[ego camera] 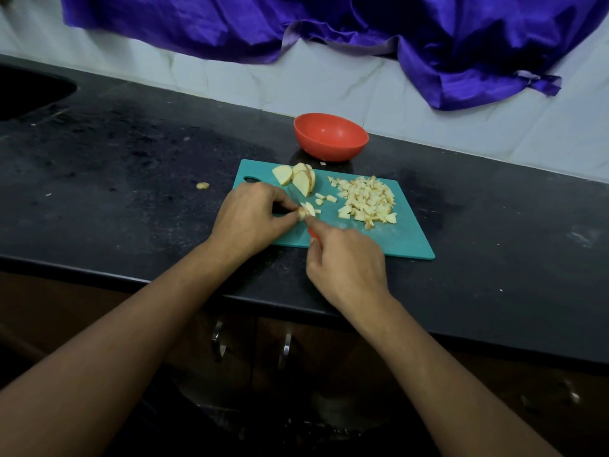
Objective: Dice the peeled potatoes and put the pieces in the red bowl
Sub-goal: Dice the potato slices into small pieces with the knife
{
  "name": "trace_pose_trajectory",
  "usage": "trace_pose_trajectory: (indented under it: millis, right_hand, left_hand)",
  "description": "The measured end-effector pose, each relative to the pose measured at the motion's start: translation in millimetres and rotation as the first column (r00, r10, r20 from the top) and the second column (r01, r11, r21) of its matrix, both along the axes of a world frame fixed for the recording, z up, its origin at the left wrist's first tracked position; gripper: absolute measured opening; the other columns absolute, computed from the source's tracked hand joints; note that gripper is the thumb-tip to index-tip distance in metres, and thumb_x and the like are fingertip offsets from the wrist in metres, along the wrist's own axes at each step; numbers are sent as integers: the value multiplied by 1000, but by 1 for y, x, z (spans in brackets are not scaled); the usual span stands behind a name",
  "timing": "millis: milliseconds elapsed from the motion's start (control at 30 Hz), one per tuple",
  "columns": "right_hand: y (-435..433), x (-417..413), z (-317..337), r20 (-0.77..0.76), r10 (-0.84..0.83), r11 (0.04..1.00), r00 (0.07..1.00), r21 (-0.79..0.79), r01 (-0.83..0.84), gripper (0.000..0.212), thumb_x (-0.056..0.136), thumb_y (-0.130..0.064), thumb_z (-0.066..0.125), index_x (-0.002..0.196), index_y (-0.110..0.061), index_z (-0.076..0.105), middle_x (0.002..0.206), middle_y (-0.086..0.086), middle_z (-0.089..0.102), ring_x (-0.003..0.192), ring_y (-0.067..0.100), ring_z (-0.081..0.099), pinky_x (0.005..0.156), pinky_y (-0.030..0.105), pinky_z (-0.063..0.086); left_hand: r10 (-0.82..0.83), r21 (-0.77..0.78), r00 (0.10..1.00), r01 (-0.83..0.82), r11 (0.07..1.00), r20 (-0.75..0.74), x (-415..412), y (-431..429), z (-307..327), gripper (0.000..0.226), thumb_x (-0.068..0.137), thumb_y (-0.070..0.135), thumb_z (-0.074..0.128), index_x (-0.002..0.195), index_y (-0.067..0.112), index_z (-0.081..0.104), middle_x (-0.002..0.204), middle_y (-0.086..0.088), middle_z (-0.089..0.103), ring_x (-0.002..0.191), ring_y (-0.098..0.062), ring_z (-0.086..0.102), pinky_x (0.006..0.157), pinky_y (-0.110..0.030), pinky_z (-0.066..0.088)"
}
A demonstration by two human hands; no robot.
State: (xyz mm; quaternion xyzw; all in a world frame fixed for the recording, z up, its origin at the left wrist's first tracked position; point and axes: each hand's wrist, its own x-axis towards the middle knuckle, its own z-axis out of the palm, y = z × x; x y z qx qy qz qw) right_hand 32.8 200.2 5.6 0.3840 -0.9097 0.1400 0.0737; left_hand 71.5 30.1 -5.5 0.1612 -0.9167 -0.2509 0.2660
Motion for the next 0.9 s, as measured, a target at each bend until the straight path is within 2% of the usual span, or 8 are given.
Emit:
trace_pose_trajectory:
  millis: [167,267,333,400,533,633,767,900]
  right_hand:
    - [12,-3,2,-29,29,999,999,43,-28,48,104,-33,44,152,-37,43,90,-5,64,80,14,56,66,35,45]
    - [26,-7,3,71,24,1000,997,-15,-23,46,104,-37,48,149,-42,47,99,-9,68,77,6,49,66,28,40]
    - [31,-9,2,183,25,985,983,-173,7,44,103,-35,52,146,-44,52,80,-13,64,62,5,50,55,21,34]
    - [28,-11,1,217,22,958,976,-285,42,43,102,-32,53,143,-43,55,67,-14,58,52,6,49,49,20,28]
    - [10,-9,2,152,7,980,988,-200,24,45,101,-33,50,145,-41,53,90,-9,68,67,5,50,58,27,35]
    - [-1,-9,4,128,-12,988,992,-154,32,45,101,-35,48,146,-40,52,90,-7,68,76,13,58,62,31,41]
    - [-4,-11,7,123,-19,992,992,-121,34,45,101,-35,49,146,-39,52,91,-6,69,79,15,61,66,35,50]
    - [-7,-12,7,139,-32,989,990,-141,52,46,102,-35,49,147,-39,51,89,-7,67,78,14,61,65,35,49]
  left_hand:
    - [10,4,1000,-10,1000,-10,1,1,1,15,86,36,79,97,26,82,92,15,76,90,-4,67,89,-35,56]
    - [27,7,1000,-26,1000,-9,1,1,0,14,85,38,80,95,27,81,90,16,76,88,-4,66,87,-33,56]
    - [33,7,999,-33,999,-2,1,1,0,14,85,39,80,94,27,81,90,16,75,87,-4,66,86,-34,56]
    - [33,10,999,-34,999,4,0,1,-1,13,85,38,81,92,28,81,89,16,75,87,-4,67,86,-35,57]
    - [33,18,999,-33,999,10,1,0,-2,13,85,41,80,91,30,80,87,18,74,92,-6,66,88,-38,57]
    - [34,15,999,-34,999,1,2,-1,-3,14,86,42,79,93,30,81,89,18,75,90,-4,67,88,-35,57]
    - [23,-1,1000,-23,1000,-12,2,0,-3,17,86,42,79,96,28,81,90,15,76,89,-4,67,88,-32,55]
    - [19,1,1000,-19,1000,-9,1,-1,-3,16,86,42,79,95,28,81,89,16,76,87,-4,67,86,-34,56]
